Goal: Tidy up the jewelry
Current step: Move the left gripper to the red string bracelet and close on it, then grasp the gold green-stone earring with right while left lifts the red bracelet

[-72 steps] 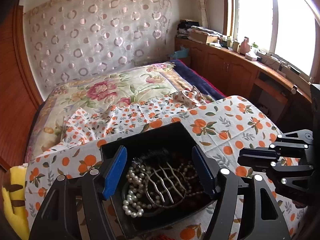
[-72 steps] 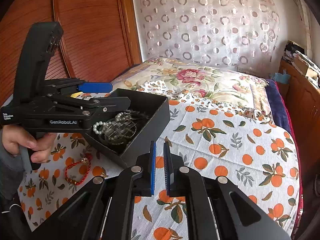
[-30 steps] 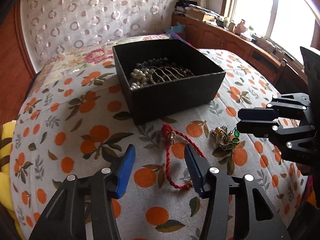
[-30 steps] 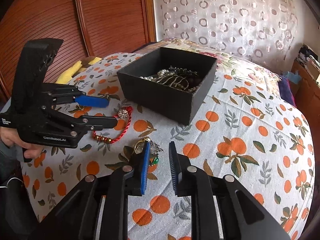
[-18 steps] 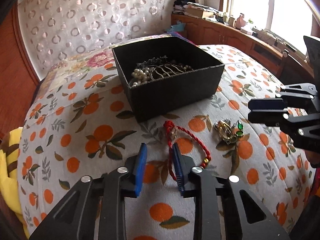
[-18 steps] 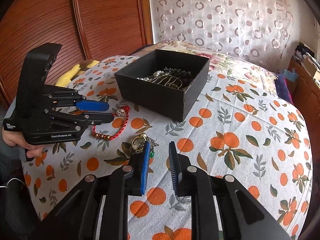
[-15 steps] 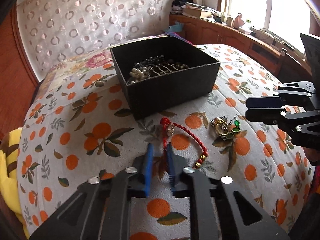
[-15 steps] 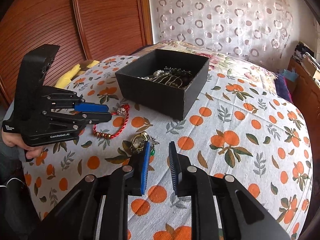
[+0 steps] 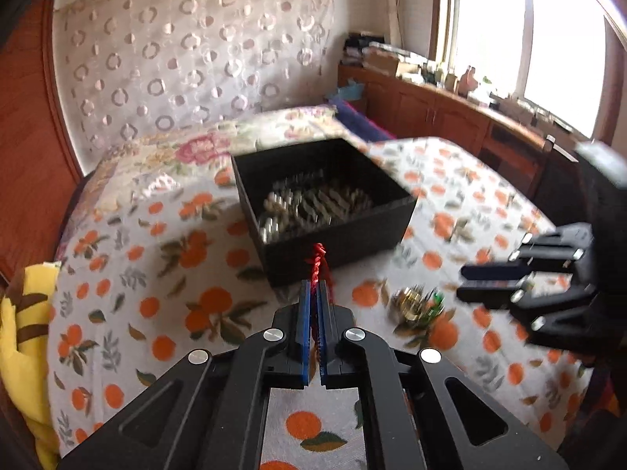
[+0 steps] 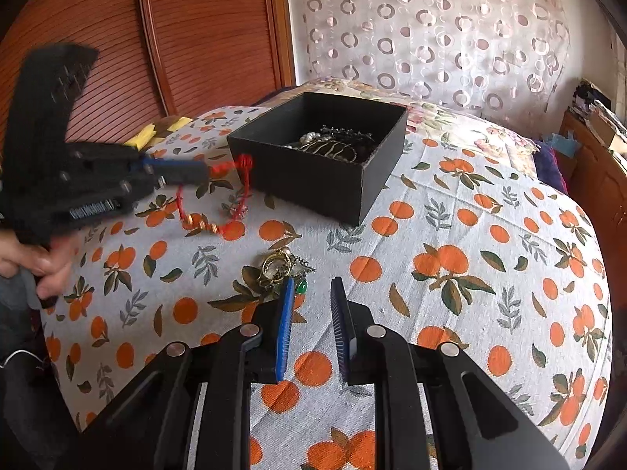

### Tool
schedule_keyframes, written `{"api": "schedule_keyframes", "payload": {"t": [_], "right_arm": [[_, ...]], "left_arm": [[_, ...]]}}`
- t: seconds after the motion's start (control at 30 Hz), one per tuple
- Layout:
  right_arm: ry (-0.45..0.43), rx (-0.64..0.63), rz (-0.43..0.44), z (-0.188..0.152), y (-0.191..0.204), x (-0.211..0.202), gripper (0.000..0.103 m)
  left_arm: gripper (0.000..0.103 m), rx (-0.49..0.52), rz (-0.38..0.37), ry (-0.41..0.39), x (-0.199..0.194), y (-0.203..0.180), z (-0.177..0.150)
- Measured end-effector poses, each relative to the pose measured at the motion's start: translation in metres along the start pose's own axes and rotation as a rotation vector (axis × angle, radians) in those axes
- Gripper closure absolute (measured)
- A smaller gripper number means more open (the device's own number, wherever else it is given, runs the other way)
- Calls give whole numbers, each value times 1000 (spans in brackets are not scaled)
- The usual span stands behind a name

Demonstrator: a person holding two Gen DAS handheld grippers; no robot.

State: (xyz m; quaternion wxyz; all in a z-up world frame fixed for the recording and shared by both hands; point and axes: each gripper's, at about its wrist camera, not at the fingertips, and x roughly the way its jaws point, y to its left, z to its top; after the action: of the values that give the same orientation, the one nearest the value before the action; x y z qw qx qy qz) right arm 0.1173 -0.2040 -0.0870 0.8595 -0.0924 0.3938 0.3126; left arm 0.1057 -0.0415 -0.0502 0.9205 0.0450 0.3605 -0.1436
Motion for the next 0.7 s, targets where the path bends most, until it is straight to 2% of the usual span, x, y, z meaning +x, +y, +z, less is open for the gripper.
{"api": "schedule_keyframes", "payload": {"t": [0.17,0.3,0.7], "right_arm": [[4,1,8,2,4,4,82],[12,-4,15,5,8,11,74],[19,29,-14,11,7,20,73]], "left_arm": [[101,1,-4,-43,-15,-3,7],[101,1,-6,-49,-22,-3,3],[101,-29,-12,-86,-44,-1,-15]]}}
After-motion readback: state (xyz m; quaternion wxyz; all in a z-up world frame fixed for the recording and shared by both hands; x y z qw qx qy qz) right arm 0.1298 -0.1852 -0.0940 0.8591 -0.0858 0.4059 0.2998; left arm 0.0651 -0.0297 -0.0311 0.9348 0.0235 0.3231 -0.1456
